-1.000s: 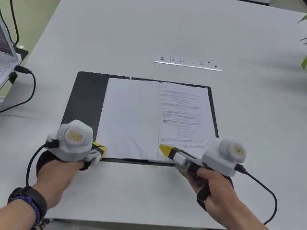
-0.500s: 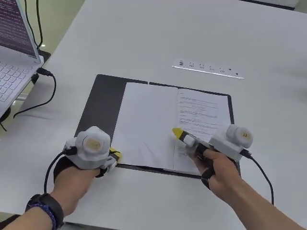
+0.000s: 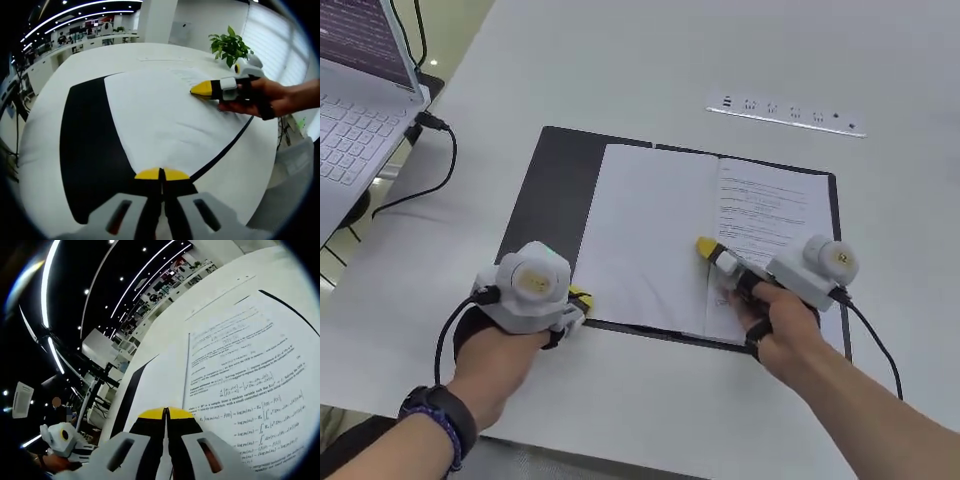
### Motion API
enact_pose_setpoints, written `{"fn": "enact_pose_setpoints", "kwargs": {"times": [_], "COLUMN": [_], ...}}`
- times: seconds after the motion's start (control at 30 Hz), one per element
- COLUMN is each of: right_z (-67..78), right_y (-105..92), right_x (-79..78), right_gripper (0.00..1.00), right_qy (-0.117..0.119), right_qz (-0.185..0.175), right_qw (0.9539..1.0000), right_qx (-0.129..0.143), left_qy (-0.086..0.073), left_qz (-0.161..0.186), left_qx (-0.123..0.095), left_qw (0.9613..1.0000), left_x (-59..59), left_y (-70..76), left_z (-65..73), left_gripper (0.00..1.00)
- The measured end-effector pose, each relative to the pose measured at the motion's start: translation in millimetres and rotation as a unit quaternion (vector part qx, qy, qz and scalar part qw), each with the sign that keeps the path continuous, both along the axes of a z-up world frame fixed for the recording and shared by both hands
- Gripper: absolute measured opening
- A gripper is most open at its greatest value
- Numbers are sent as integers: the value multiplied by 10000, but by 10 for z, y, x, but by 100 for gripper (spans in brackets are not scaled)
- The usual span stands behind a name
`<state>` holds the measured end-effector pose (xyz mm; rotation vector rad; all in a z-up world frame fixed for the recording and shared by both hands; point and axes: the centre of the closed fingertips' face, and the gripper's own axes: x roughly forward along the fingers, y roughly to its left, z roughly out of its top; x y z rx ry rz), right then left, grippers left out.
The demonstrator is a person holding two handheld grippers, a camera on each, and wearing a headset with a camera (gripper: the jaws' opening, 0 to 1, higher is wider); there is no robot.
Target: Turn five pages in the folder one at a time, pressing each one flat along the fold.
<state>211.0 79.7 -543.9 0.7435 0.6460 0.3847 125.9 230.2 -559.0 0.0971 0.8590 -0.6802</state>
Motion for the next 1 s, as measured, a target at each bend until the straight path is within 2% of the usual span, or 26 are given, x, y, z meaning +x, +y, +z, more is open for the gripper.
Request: {"fn": "enact_pose_setpoints", "kwargs": {"times": [0.3, 0.63, 0.9, 1.0], "right_z": [53, 38, 17, 68], "right_y": [-7, -101, -148, -114], "right_x": [210, 500, 635, 634], "right_gripper": [0, 0, 0, 0], "right_qy": [-72, -171, -204, -241], "right_qz": [-230, -631, -876, -948], "right_qw": [9994, 9974, 9951, 9942], "right_qx": [229, 295, 414, 439], "left_qy": [-9, -36, -38, -32], "left_qz": [2, -150, -165, -176], "left_qx": [-14, 33, 27, 13], "left_qw": [10000, 9999, 9999, 9998], "left_x": [-2, -3, 0, -2], "left_y": [2, -3, -1, 0], "left_z": [2, 6, -2, -4], "left_gripper": [0, 0, 0, 0]}}
